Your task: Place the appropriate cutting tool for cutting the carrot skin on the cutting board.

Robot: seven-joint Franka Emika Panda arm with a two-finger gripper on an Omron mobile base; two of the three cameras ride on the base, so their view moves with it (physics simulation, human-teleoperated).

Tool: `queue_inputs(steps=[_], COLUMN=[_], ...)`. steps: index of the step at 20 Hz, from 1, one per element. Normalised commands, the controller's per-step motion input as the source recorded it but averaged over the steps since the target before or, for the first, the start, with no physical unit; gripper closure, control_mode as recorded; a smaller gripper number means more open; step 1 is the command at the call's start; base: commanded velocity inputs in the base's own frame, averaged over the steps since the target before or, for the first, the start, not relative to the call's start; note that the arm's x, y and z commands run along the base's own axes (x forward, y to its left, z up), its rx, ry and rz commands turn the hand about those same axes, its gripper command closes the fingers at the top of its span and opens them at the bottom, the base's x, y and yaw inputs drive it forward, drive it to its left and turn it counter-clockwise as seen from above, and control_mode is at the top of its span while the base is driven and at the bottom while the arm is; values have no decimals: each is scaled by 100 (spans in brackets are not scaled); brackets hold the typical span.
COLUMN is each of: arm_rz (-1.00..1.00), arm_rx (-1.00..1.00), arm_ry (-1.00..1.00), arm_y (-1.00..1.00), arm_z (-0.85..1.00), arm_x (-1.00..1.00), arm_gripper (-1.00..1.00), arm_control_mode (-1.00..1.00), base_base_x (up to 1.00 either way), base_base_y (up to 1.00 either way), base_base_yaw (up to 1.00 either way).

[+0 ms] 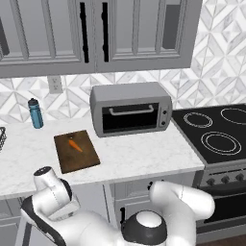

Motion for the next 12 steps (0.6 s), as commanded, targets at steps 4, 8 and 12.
queue_inputs(steps=[4, 8, 12], arm_rz=[17, 16, 14], arm_rx=[-4, -1, 0], arm_ry=[-8, -8, -7], arm_y=[1, 0, 0], arm_z=[-5, -20, -32], arm_x=[8, 9, 35], arm_gripper=[-100, -100, -100], arm_control_mode=[-100, -100, -100], base_base_x=[0, 0, 0], base_base_y=[0, 0, 0], base_base_yaw=[0, 0, 0])
